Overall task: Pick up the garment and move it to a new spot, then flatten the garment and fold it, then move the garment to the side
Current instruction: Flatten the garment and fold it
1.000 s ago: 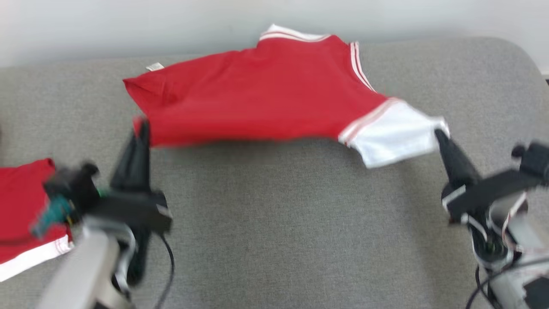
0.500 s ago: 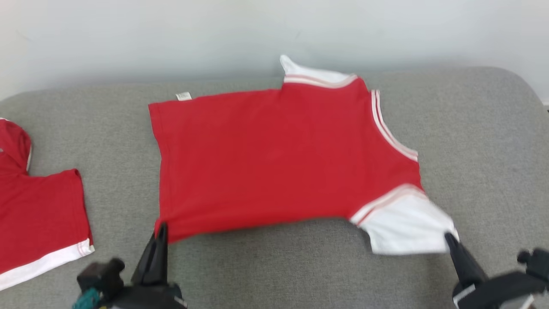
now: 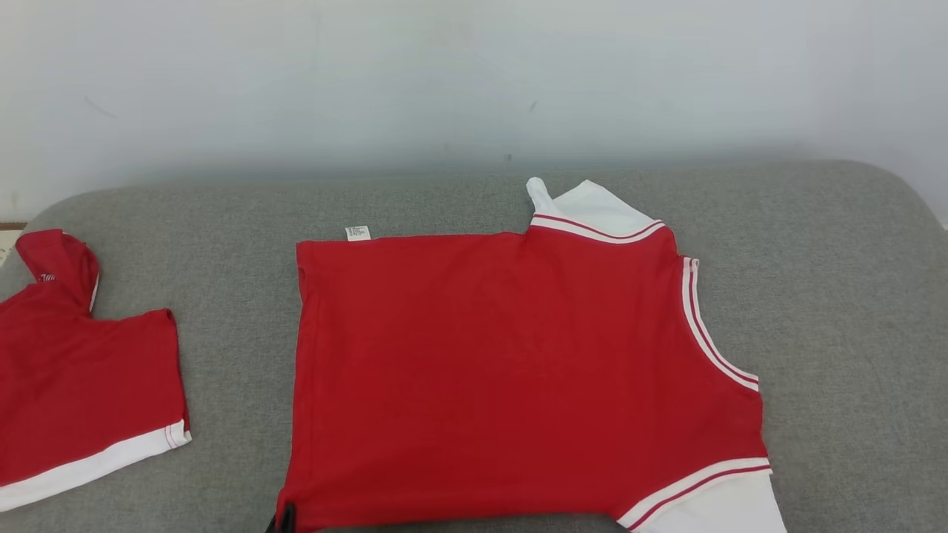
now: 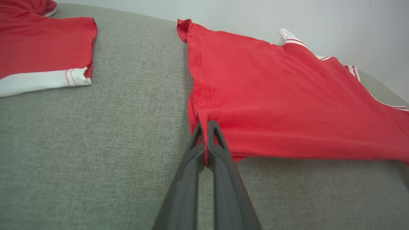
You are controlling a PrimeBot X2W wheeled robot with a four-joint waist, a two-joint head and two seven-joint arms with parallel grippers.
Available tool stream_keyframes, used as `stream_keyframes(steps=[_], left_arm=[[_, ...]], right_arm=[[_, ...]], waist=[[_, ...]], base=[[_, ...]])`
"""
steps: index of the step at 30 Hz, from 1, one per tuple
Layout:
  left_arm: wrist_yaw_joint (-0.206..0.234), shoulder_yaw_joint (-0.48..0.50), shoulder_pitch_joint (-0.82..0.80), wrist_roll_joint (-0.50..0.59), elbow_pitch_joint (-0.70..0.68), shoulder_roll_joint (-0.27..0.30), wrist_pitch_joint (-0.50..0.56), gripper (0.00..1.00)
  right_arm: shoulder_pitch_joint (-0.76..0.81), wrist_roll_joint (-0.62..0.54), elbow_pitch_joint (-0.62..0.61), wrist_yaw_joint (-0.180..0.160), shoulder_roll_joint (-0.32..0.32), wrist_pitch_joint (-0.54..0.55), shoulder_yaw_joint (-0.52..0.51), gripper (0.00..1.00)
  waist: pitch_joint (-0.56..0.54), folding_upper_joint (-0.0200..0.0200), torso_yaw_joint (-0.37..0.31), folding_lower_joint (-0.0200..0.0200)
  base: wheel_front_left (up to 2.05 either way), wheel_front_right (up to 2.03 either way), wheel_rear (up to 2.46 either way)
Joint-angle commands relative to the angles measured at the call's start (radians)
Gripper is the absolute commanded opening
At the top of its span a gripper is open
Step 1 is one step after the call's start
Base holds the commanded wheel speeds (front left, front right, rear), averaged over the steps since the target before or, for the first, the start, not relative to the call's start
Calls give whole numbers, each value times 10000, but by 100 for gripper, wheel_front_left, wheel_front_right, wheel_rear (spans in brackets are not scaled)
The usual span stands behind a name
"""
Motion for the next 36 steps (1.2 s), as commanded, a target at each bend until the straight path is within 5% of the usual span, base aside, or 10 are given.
stream_keyframes(steps=[1,10,20,36], left_arm=[[16,119,227,178,47,37,-50,0],[-109,492,397,647,203,-128,-50,0],[-277,858,-256,1073,-268,-222,-50,0],[-654,632,-2512,1203,1006,291,508,0]], right_arm=[[311,-1,-283,4,185,328,-94,0],[633,-550,-1046,4,880,1155,-245,0],[-1005,-671,-1818,4,1161,1238,-557,0],[-5679,-1374,1537,4,1076,1257,-201,0]], waist=[[12,1,23,1],[96,1,-28,1],[442,1,-157,1],[1125,1,-360,1]], base=[[0,0,0],[0,0,0],[0,0,0],[0,0,0]])
